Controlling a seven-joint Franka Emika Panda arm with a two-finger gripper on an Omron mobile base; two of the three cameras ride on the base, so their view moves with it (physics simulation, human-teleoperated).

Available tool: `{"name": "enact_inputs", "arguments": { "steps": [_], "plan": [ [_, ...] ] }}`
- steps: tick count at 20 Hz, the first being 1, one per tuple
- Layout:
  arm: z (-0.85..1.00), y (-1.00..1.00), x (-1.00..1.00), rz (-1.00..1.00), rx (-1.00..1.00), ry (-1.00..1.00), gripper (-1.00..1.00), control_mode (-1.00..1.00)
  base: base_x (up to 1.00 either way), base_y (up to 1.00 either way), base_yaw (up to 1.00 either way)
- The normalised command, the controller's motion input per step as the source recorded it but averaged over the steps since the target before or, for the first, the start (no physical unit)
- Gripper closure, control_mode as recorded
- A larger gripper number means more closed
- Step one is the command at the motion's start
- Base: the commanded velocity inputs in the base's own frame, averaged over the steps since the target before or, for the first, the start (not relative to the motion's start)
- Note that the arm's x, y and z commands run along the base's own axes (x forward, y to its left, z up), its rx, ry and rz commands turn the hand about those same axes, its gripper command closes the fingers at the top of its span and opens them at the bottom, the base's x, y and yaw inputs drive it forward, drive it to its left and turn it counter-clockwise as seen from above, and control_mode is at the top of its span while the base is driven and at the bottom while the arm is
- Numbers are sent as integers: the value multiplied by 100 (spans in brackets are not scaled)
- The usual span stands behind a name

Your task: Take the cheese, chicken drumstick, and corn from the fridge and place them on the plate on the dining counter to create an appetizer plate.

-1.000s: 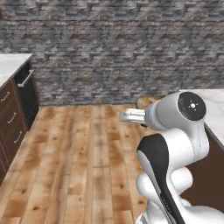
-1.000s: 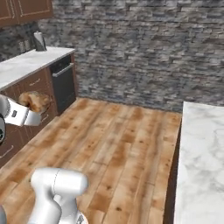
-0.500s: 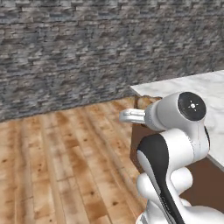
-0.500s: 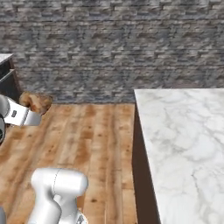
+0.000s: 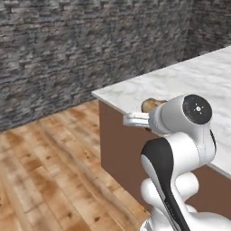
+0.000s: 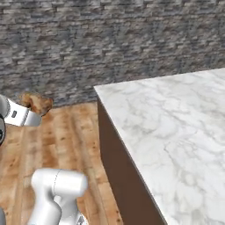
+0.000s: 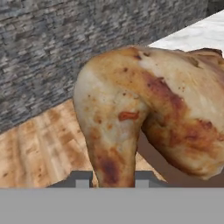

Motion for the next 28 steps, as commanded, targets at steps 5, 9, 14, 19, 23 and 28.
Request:
{"name": "enact_inputs", "arguments": {
  "steps": [5,9,14,19,23,28],
  "plan": [
    [0,0,0,0,0,0,100,100,-21,6,-53],
    [0,0,0,0,0,0,100,100,-8,34,-51],
    [0,0,0,0,0,0,100,100,48,99,-45],
    [0,0,0,0,0,0,100,100,77,100,-45],
    [0,0,0,0,0,0,100,100,57,100,-45],
    [0,0,0,0,0,0,100,100,33,100,-39]
  ]
}}
